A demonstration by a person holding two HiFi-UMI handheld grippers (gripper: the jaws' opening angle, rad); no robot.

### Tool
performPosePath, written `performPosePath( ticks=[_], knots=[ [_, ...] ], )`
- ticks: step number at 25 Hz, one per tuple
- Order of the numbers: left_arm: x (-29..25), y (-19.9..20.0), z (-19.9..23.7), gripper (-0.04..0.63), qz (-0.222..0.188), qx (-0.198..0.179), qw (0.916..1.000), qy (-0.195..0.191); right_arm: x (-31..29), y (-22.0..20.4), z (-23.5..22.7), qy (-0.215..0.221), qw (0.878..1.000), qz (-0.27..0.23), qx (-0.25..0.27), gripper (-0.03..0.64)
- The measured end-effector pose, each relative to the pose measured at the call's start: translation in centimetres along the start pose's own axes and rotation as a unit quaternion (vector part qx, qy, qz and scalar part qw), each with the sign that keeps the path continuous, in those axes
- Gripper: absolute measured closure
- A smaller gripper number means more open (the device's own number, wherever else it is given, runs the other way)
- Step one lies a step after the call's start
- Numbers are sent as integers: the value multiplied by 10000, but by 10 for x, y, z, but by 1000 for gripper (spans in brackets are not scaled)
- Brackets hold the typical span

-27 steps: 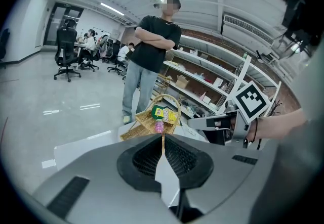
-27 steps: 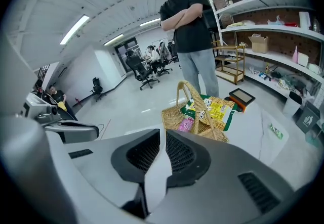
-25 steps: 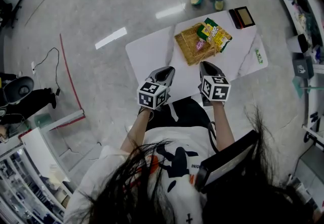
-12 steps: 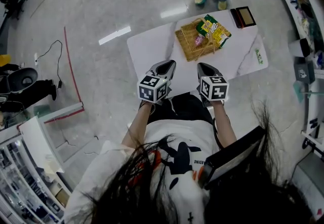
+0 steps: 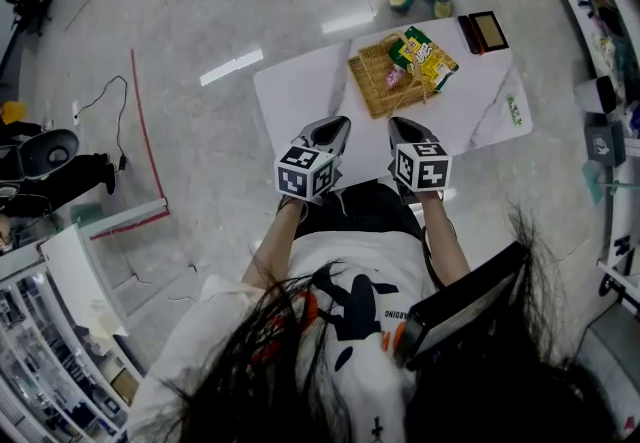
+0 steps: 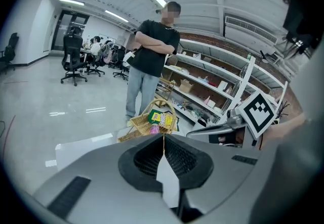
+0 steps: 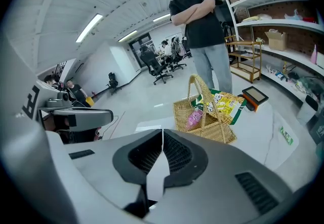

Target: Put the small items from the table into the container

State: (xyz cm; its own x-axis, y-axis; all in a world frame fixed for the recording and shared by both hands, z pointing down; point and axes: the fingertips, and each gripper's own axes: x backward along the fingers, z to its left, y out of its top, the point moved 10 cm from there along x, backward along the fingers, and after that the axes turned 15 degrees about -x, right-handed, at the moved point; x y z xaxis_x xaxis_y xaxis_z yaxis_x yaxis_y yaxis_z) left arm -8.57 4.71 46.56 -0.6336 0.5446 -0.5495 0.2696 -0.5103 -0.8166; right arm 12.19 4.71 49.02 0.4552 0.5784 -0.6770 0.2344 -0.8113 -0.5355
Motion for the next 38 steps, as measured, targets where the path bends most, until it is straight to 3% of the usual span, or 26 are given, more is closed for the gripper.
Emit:
performPosePath(
  ticks=[5, 14, 28, 38],
  knots=[
    [0, 0, 3, 584, -87, 153, 9998, 50, -2, -2, -3, -1, 10000, 61, -47, 595],
    [6, -2, 0, 584, -59, 90, 9999, -83, 4, -9, -4, -88, 9998, 37, -197, 595],
    [14, 1, -8, 584, 50, -340, 9967, -738, 27, -32, 1, -414, 9955, -283, -808, 595],
    [-4, 1, -23, 584, 204, -485, 9877, -1473, 47, -38, -13, -852, 9870, -630, -1209, 595]
  ],
)
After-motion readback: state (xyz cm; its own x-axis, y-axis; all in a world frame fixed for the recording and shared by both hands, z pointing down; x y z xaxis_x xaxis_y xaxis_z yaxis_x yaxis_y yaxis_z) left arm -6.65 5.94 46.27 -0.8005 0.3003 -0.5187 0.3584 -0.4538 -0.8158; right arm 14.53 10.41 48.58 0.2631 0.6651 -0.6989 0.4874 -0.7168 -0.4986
